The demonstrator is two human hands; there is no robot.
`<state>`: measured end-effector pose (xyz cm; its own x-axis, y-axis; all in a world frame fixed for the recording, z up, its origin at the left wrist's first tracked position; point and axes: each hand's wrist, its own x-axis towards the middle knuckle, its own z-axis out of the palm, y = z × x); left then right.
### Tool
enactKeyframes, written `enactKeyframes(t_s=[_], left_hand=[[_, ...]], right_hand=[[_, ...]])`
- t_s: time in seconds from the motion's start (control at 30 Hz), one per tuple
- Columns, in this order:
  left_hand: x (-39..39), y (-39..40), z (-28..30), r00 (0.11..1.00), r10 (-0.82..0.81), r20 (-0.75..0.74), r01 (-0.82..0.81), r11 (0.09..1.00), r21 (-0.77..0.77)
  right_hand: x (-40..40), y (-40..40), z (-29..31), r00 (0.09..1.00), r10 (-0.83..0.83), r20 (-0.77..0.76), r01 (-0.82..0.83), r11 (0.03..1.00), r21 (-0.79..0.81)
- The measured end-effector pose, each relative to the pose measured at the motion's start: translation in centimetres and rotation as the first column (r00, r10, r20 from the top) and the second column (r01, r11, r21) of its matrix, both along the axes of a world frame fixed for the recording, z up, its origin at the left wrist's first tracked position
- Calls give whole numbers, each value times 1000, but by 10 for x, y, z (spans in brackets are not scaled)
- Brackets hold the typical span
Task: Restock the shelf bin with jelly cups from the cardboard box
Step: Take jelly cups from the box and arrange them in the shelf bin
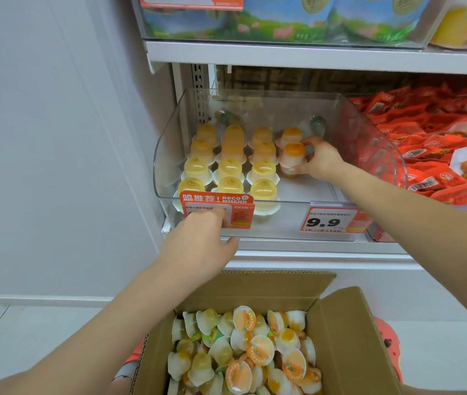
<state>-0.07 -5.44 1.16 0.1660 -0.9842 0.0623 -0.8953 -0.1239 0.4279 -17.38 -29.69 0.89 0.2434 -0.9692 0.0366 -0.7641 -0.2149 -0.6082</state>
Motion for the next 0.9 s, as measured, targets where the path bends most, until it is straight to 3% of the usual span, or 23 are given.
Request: enactKeyframes(t_s=[0.2, 0.27, 0.33, 0.4, 0.47, 0.57, 0.63, 0.7, 0.8, 0.9], left_hand=[[2, 1, -6, 998, -31, 60, 29, 999, 33], [0, 4, -8, 996, -42, 78, 37, 997, 73], [-2, 9, -13, 994, -54, 93, 44, 993, 110], [-7, 15, -24, 991, -66, 118, 48, 987, 154], [-14, 23, -42, 985, -107, 132, 74, 971, 228], [-25, 35, -83, 963, -223, 149, 144, 900, 412], [-26, 41, -118, 941, -283, 183, 146, 832, 536], [-27, 46, -154, 943, -280, 179, 115, 780, 615], [-34, 57, -203, 958, -272, 90, 138, 713, 687], [-43, 66, -244, 950, -313, -17, 230, 659, 716]], right_hand=[[-3, 10, 11, 1000, -21, -8, 21, 1000, -19], [-11, 30, 24, 994, -83, 73, 94, 980, -177], [-25, 68, 34, 991, -66, 116, 112, 888, -446], [-41, 118, 30, 995, 52, 80, 13, 760, -650], [-58, 172, 5, 973, 229, -6, -168, 694, -700], [-80, 228, -62, 909, 374, -185, -413, 740, -531], [-87, 245, -103, 856, 408, -316, -490, 835, -250], [-88, 249, -141, 816, 423, -393, -425, 901, 89], [-87, 238, -195, 732, 511, -450, -331, 845, 421], [-89, 228, -238, 625, 647, -437, -320, 723, 613]])
